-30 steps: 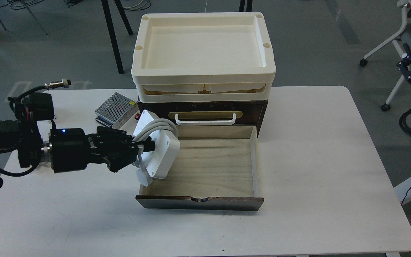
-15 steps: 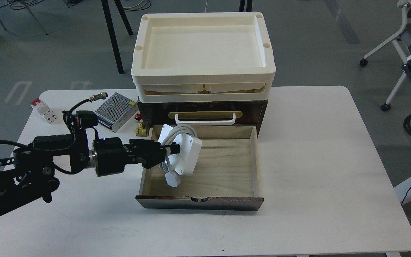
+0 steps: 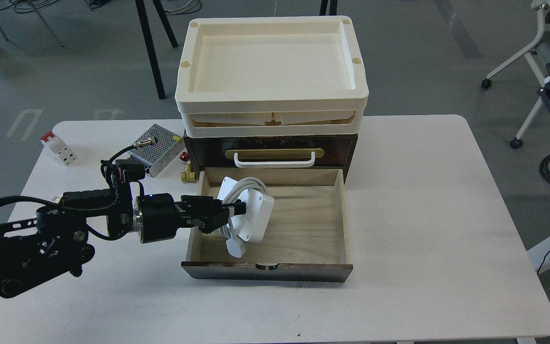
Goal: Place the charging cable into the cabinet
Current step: 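Lower the charger into the drawer and open the left gripper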
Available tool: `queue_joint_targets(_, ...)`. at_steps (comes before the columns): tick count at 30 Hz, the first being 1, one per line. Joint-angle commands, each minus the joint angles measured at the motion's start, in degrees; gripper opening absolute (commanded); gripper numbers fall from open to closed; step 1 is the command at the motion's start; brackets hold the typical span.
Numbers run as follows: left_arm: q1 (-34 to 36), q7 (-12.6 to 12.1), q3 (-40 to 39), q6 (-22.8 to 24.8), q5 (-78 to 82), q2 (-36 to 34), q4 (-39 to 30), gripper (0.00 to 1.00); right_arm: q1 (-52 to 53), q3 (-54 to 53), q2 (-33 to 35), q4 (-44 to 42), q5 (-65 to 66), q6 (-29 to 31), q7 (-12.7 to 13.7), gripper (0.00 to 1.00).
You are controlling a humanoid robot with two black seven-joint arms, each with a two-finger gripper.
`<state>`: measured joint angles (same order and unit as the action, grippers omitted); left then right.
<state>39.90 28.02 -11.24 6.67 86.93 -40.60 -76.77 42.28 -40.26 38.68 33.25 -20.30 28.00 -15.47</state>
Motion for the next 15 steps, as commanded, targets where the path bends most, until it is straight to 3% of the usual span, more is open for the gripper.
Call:
queue_joint_targets(1,0.09,-0.02,-0.36,0.01,-0.18,0.87,0.92,0.34,0.00,0.00,0.00,0.06,-0.09,0.00,0.00,1.00)
queue_joint_targets(4,0.35,-0.02,-0.72,0.01,-0.36,1.40,0.92,0.43,0.00,-0.17,-0.09,0.15,-0.09,0.00,0.00,1.00)
queue_joint_targets(9,0.70,-0.02,-0.89,0.10,-1.06,1.92,0.92,0.75,0.00,-0.26,-0.09,0.33,-0.09,0.00,0.00,1.00)
queue_joint_targets(15,0.18,-0.02,-5.97,0.19,-13.60,0.61,-0.57,0.86,0.09,-0.70,-0.53,0.77,-0.09,0.00,0.00,1.00)
